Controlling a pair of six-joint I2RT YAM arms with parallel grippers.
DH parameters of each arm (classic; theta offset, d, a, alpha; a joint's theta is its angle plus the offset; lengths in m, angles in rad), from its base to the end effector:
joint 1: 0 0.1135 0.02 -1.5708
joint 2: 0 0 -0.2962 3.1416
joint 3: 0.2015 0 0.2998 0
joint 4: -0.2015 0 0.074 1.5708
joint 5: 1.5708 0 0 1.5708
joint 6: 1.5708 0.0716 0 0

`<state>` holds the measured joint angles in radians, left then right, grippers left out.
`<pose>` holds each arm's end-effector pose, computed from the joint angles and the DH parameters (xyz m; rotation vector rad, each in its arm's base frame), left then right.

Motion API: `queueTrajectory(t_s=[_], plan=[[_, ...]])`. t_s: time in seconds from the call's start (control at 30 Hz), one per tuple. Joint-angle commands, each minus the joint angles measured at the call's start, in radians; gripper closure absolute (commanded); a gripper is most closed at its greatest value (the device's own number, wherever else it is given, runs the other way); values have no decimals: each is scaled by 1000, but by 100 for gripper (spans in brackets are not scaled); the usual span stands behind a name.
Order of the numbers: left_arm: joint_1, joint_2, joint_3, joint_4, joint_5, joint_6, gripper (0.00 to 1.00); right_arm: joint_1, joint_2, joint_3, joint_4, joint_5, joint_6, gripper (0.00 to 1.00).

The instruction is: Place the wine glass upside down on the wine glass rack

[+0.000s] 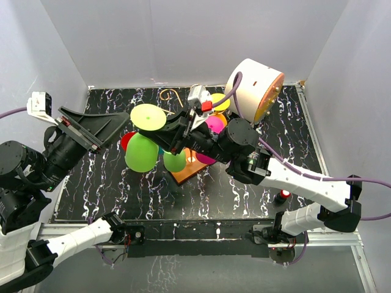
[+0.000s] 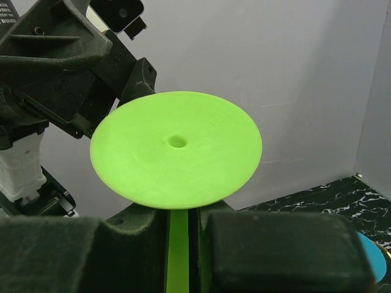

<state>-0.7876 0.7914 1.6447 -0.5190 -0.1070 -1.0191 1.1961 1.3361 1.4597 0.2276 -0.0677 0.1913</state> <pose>0.0738 -0.0633 0.6326 -0.2631 1.3616 -1.4812 0.1316 0.3478 0.5474 -0.6903 1.1239 1.2400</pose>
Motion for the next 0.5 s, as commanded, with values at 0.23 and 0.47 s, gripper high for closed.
queueTrajectory(t_s=[0.23,0.47], plan=[[-22,-18,52,-153,-100,-136,54,7,43,87,7,5,-134,100],[-37,-31,-18,-123,-76,-175,60,8,63,93,13,-12,-135,100]])
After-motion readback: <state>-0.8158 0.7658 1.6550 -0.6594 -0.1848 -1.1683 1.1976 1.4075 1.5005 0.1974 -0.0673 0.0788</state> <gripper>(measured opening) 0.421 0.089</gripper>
